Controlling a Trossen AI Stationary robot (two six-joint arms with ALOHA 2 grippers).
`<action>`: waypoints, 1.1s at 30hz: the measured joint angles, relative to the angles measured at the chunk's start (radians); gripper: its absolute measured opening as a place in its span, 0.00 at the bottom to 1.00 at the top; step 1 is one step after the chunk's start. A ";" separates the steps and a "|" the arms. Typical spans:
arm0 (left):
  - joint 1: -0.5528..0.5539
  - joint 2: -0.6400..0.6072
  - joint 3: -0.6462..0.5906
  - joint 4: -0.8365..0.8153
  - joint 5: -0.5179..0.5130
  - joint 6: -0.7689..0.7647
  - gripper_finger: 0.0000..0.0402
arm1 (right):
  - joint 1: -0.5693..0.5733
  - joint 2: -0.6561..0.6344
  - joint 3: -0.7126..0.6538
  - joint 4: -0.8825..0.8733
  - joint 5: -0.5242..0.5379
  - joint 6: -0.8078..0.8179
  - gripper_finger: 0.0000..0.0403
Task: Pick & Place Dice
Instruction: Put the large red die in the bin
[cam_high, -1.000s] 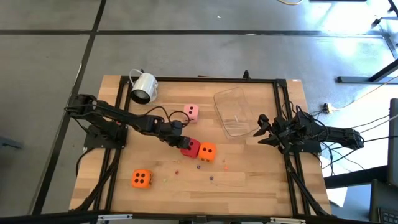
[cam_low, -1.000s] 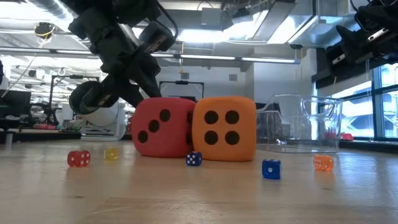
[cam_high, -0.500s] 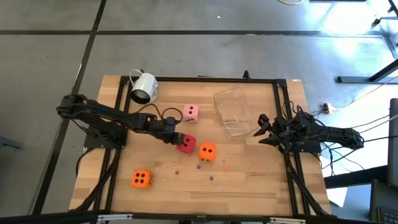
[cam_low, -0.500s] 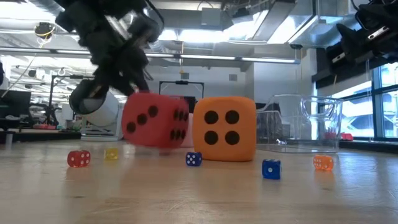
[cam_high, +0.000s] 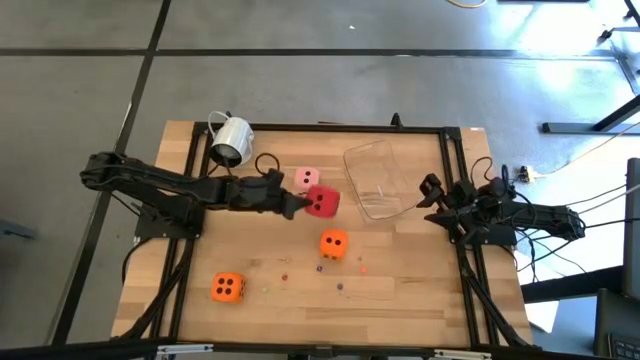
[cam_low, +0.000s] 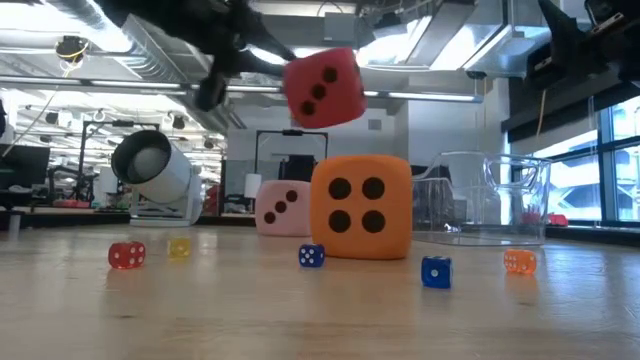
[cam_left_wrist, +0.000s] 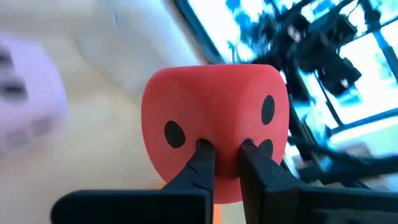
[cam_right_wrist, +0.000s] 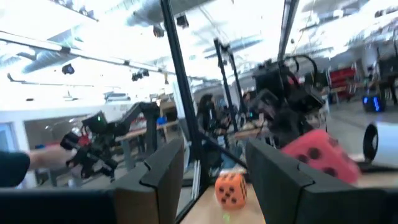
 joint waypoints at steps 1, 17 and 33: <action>0.007 0.011 0.000 0.017 -0.027 0.035 0.05 | 0.000 0.000 0.000 0.016 0.000 0.000 0.43; 0.214 0.464 0.104 0.612 0.059 0.374 0.05 | 0.000 0.000 0.000 0.102 0.029 0.024 0.43; 0.228 0.752 0.582 0.273 -0.010 0.691 0.05 | 0.000 0.000 0.000 0.110 0.006 0.053 0.43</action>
